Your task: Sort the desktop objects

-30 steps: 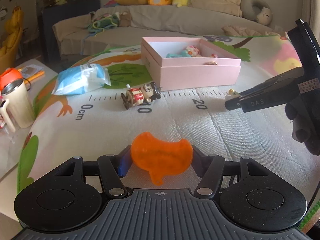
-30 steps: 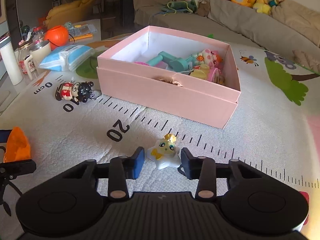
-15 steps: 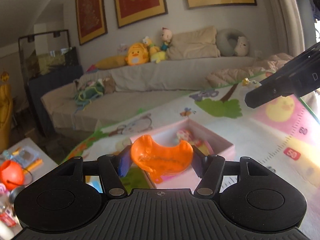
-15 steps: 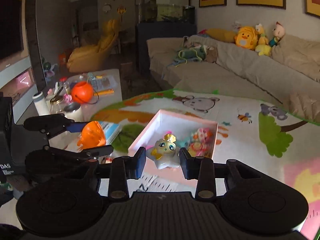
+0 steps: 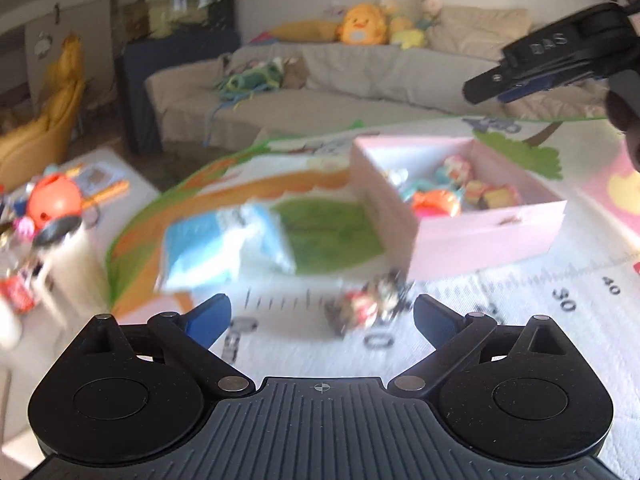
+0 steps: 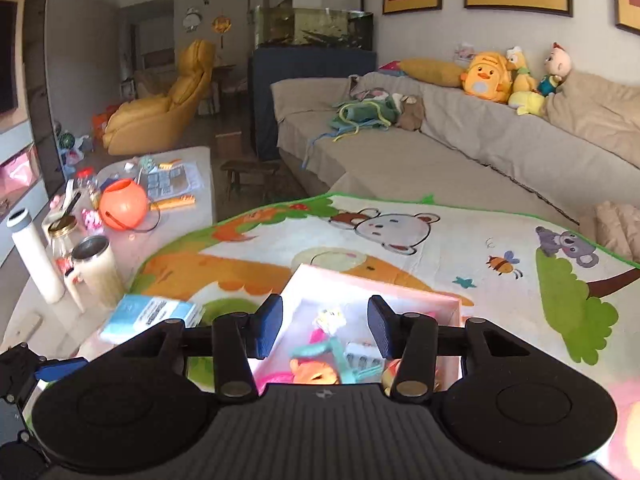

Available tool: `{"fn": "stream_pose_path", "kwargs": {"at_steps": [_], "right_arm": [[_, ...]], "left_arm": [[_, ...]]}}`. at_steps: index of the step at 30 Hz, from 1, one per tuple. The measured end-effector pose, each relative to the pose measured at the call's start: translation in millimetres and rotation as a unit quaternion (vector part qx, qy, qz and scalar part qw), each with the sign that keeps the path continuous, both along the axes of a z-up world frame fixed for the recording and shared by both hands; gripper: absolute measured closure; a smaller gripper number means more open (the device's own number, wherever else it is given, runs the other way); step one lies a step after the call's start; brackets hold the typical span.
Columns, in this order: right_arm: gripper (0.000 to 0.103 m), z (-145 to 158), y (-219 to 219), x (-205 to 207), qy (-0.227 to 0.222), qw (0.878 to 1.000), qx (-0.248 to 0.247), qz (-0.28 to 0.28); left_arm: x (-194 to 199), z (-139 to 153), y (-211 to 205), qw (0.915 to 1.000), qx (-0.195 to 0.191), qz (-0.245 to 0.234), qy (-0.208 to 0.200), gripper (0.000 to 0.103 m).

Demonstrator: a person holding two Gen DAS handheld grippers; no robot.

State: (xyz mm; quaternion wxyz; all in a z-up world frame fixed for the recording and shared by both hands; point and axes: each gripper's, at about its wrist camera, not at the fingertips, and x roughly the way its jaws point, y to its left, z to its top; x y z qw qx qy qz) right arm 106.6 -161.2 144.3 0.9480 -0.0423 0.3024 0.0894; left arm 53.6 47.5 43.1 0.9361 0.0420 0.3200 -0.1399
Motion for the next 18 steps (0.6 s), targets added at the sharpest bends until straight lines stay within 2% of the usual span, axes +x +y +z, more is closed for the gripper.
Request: {"fn": "stream_pose_path", "kwargs": {"at_steps": [3,6,9,11,15,18], "right_arm": [[0.048,-26,31,-18,0.026,0.998,-0.018,0.053],[0.048,-54,71,-35,0.040,0.991,-0.056,0.116],[0.048,-85,118,-59,-0.003,0.974,-0.143,0.174],[0.048,-98,138,-62,-0.009,0.967,-0.157,0.203],[0.048,-118,151,-46,0.021,0.967,-0.154,0.202],[0.052,-124,145,-42,0.037,0.969,-0.147,0.193]], "left_arm": [[-2,-15,32,0.9980,-0.020,0.049,0.033,0.002],[-4,-14,53,0.9965,-0.025,0.074,0.028,0.002],[-5,-9,63,0.9950,-0.025,0.096,0.009,0.002],[-3,-7,70,0.9936,-0.025,0.110,0.004,0.002],[2,-6,80,0.9906,-0.027,0.134,0.005,0.002],[8,-3,81,0.9922,-0.041,0.118,0.005,0.001]]}}
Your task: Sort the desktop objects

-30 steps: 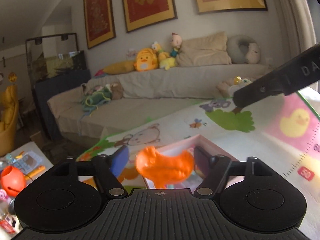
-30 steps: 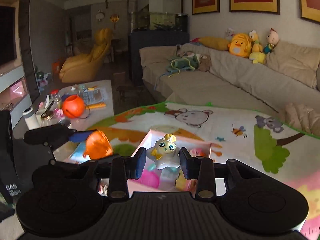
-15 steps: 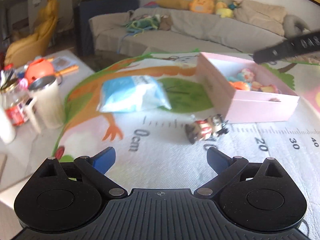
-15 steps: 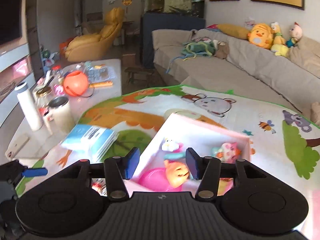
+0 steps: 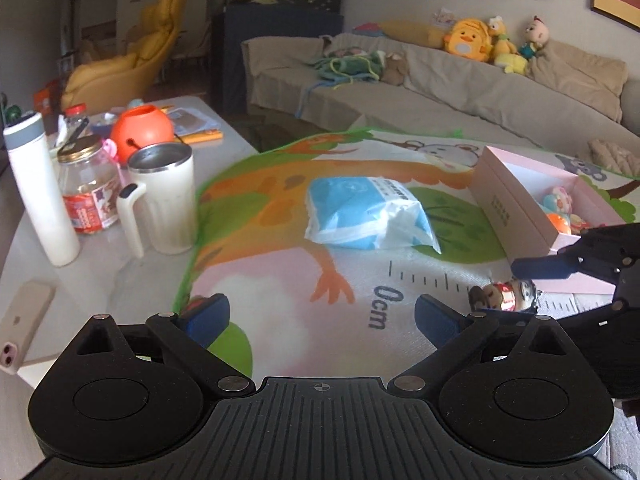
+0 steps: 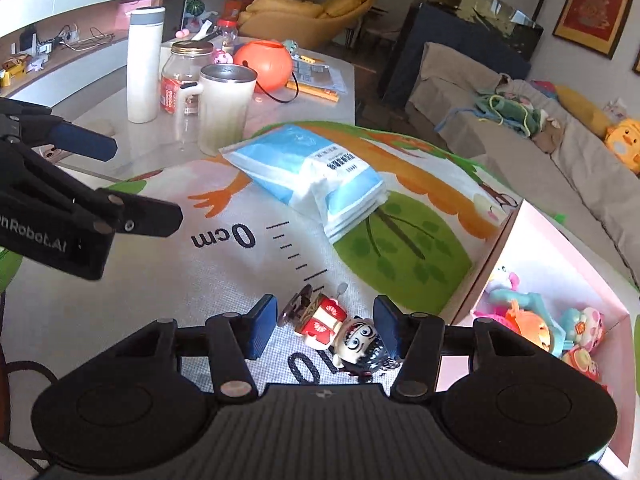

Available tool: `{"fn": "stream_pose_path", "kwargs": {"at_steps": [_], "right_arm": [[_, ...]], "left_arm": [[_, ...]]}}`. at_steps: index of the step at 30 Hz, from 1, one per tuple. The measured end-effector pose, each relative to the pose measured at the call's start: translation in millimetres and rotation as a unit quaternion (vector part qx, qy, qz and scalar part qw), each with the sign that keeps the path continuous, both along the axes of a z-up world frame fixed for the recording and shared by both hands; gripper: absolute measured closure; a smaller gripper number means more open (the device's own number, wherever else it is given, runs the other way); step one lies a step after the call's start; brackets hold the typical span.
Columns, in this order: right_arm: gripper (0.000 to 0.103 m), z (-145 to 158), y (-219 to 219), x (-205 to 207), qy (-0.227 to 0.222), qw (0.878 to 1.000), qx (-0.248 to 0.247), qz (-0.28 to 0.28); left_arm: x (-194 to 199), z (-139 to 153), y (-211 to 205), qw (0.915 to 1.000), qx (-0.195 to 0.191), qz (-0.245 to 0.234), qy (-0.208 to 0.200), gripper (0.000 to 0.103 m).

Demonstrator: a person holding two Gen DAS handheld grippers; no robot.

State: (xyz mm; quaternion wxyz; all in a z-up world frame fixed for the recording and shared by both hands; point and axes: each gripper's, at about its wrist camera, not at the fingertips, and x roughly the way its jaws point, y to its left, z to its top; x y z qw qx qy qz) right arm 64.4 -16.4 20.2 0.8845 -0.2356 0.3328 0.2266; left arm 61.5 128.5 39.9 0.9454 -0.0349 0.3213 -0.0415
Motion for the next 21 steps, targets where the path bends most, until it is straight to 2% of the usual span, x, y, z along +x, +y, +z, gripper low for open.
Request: {"fn": "stream_pose_path", "kwargs": {"at_steps": [1,3,5,6,9,12,14,16,18,19,21], "right_arm": [[0.058,2,-6,-6,0.002,1.000,0.004,0.003],[0.064,7,-16,-18,0.011,1.000,0.011,0.007],[0.065,8,-28,-33,0.018,1.000,0.008,0.007],[0.065,9,-34,-42,0.007,1.000,0.002,0.008],[0.065,13,-56,-58,0.016,1.000,-0.005,-0.014],[0.065,13,-83,-63,0.041,0.997,0.000,-0.065],[0.062,13,-101,-65,0.050,0.994,0.012,-0.096],[0.046,13,-114,-67,0.043,0.991,0.023,-0.122],[0.035,13,-125,-68,0.034,0.989,0.036,-0.141],[0.032,12,-129,-67,0.032,0.987,0.042,-0.149],[0.030,8,-136,-63,0.036,0.984,0.053,-0.164]], "left_arm": [[4,1,-2,1.0000,0.000,-0.007,-0.003,0.001],[15,2,-9,0.9995,0.013,-0.023,-0.017,0.001],[30,5,-16,0.9981,0.034,-0.039,-0.034,0.000],[42,6,-19,0.9972,0.046,-0.044,-0.039,0.000],[77,8,-19,0.9973,0.061,-0.028,-0.030,0.000],[106,3,-20,0.9984,0.048,-0.029,0.003,0.000],[115,-2,-24,0.9986,0.029,-0.032,0.029,0.000],[110,-6,-33,0.9969,-0.003,-0.062,0.048,0.000],[97,-6,-46,0.9913,-0.026,-0.115,0.058,0.000],[88,-5,-54,0.9864,-0.030,-0.150,0.061,0.000],[73,-1,-69,0.9829,-0.001,-0.178,0.048,0.000]]}}
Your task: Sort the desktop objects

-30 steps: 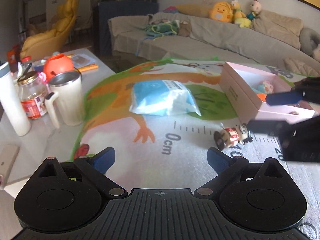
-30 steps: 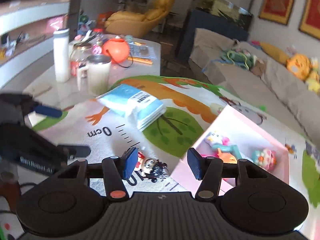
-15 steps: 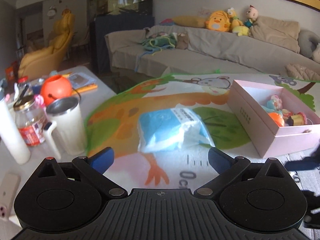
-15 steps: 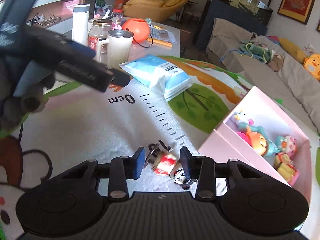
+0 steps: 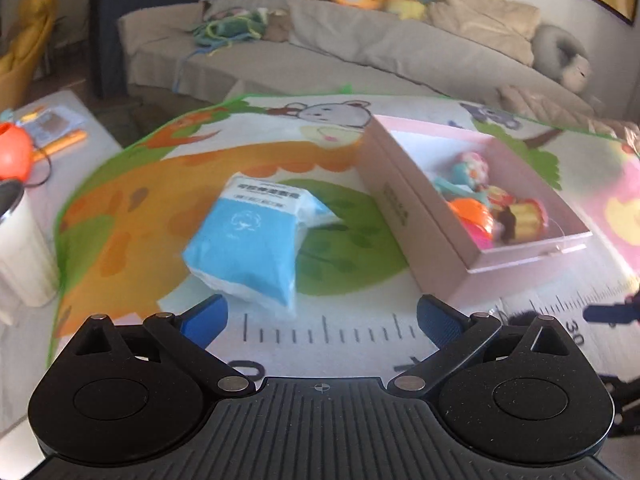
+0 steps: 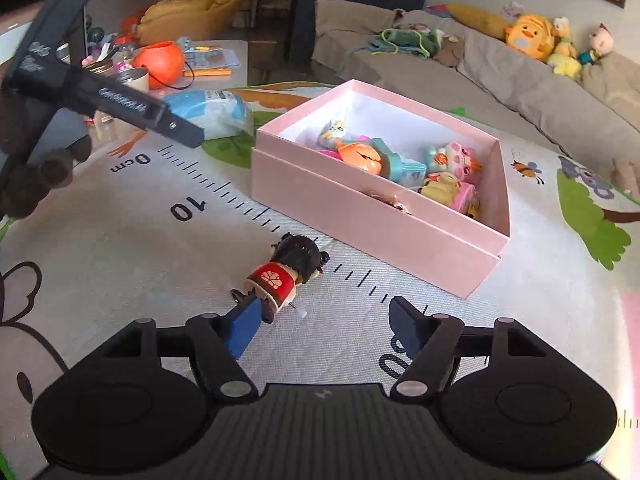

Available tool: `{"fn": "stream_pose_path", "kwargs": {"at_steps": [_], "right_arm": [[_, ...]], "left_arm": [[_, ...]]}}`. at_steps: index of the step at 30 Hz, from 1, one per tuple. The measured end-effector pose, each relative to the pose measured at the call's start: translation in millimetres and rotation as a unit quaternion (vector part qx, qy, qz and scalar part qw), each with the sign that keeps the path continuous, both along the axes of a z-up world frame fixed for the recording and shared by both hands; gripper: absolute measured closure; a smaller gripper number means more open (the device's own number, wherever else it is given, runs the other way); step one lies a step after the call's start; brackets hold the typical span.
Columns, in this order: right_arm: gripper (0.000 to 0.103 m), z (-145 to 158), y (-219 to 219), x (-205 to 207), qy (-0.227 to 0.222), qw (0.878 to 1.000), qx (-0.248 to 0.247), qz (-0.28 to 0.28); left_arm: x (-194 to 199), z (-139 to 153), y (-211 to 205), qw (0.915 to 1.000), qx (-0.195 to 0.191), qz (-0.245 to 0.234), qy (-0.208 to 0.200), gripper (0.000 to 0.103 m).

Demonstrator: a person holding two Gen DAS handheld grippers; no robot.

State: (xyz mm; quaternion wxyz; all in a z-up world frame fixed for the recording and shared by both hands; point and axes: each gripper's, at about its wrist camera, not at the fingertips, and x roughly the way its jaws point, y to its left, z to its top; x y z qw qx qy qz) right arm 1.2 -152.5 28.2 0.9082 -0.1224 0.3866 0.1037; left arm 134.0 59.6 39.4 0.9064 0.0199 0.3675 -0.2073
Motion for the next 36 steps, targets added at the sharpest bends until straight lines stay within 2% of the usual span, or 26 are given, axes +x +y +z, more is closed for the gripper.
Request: {"fn": "stream_pose_path", "kwargs": {"at_steps": [2,4,5,6,10,16,17,18,20,22,25,32,35,36], "right_arm": [[0.026,-3,-3,2,0.005,1.000,0.010,-0.007],[0.024,-7,-4,3,0.010,1.000,0.014,-0.007],[0.023,-9,-3,2,0.011,1.000,0.016,-0.005],[0.020,-11,-3,1,0.012,1.000,0.017,-0.004],[0.015,-20,-3,1,0.016,0.999,0.032,-0.012],[0.014,-18,-4,1,0.024,0.999,0.042,-0.016],[0.014,-18,-4,0,0.025,0.999,0.042,-0.015],[0.014,-18,-4,0,0.025,0.999,0.041,-0.013],[0.011,-19,-4,-1,0.026,0.999,0.038,-0.014],[0.005,-21,-4,0,0.024,0.999,0.036,-0.022],[0.005,-22,-6,1,0.029,0.998,0.045,-0.037],[0.005,-20,-7,-8,0.035,0.997,0.052,-0.054],[0.005,-18,-6,-16,0.034,0.997,0.047,-0.052],[0.005,-17,-6,-17,0.034,0.997,0.046,-0.052]], "left_arm": [[-10,5,-9,0.9982,0.048,0.005,-0.037,0.000],[-7,8,-15,0.9904,0.112,0.029,-0.076,0.000],[-2,7,-16,0.9870,0.132,0.045,-0.081,0.000],[8,7,-16,0.9861,0.138,0.058,-0.073,0.000],[45,2,-18,0.9908,0.103,0.086,-0.016,0.000],[73,-13,-37,0.9838,0.143,0.107,-0.008,0.001],[73,-14,-38,0.9837,0.145,0.106,-0.008,0.010],[71,-15,-38,0.9835,0.147,0.105,-0.005,0.029],[66,-16,-35,0.9852,0.138,0.102,0.007,0.038],[54,-14,-32,0.9858,0.134,0.100,0.008,0.041],[22,-11,-26,0.9888,0.118,0.090,0.015,0.043],[-92,-8,-30,0.9964,0.072,0.031,0.032,0.043],[-133,-5,-32,0.9985,0.030,0.019,0.043,0.039],[-142,-6,-34,0.9986,0.024,0.020,0.042,0.032]]}}
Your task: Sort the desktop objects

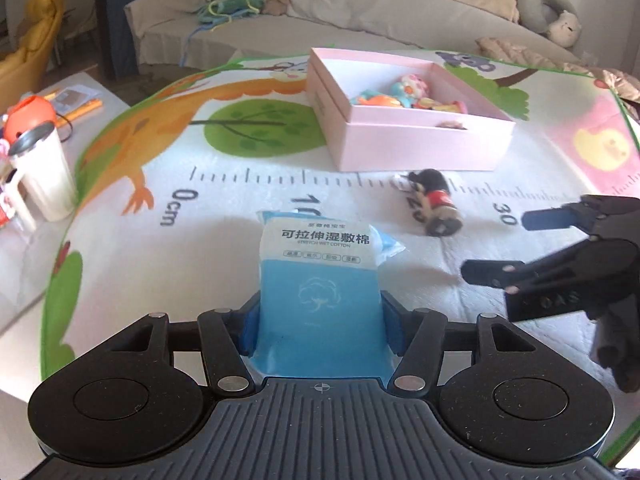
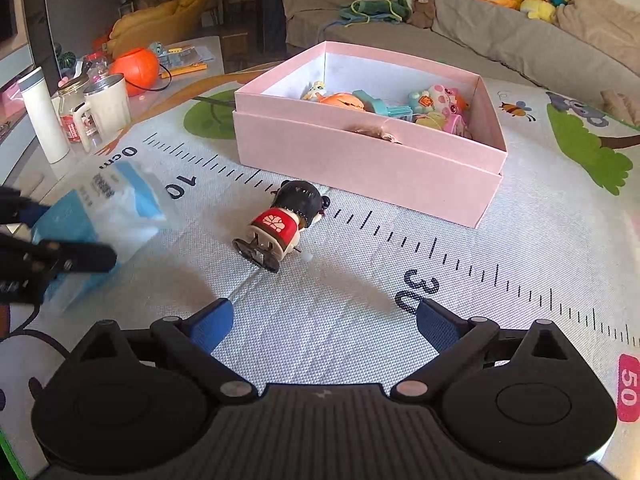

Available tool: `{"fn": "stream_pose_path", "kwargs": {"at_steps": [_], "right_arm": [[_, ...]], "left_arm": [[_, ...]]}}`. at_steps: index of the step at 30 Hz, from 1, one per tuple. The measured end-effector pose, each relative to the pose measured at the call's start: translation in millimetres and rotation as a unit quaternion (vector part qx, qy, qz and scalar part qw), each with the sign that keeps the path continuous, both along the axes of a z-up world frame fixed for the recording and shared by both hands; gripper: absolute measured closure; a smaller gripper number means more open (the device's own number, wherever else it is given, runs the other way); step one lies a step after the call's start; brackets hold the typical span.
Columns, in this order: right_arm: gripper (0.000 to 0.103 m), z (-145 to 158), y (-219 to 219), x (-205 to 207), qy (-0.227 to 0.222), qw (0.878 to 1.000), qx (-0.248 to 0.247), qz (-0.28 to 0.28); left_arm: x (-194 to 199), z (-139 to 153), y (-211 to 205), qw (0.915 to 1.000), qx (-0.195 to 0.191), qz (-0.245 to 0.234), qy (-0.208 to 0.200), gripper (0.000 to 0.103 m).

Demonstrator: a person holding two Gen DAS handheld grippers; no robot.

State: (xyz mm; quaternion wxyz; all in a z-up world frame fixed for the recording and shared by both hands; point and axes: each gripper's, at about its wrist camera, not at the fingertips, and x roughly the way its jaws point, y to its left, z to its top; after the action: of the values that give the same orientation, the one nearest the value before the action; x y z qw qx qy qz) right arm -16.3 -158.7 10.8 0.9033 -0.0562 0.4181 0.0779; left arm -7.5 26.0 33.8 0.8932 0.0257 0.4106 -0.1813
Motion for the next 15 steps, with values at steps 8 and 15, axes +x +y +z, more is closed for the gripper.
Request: {"fn": "stream_pose_path", "kwargs": {"at_steps": [8,15], "right_arm": [[0.005,22,5,-3,-0.022,1.000,0.002,-0.007],[0.022,36,22,26,-0.018,0.999,0.046,-0.006]], "left_arm": [[-9,-3,1,0.9977,0.041,0.031,-0.044,0.007],[-14,-12,8,0.9981,0.033,0.044,-0.027,0.005]]}}
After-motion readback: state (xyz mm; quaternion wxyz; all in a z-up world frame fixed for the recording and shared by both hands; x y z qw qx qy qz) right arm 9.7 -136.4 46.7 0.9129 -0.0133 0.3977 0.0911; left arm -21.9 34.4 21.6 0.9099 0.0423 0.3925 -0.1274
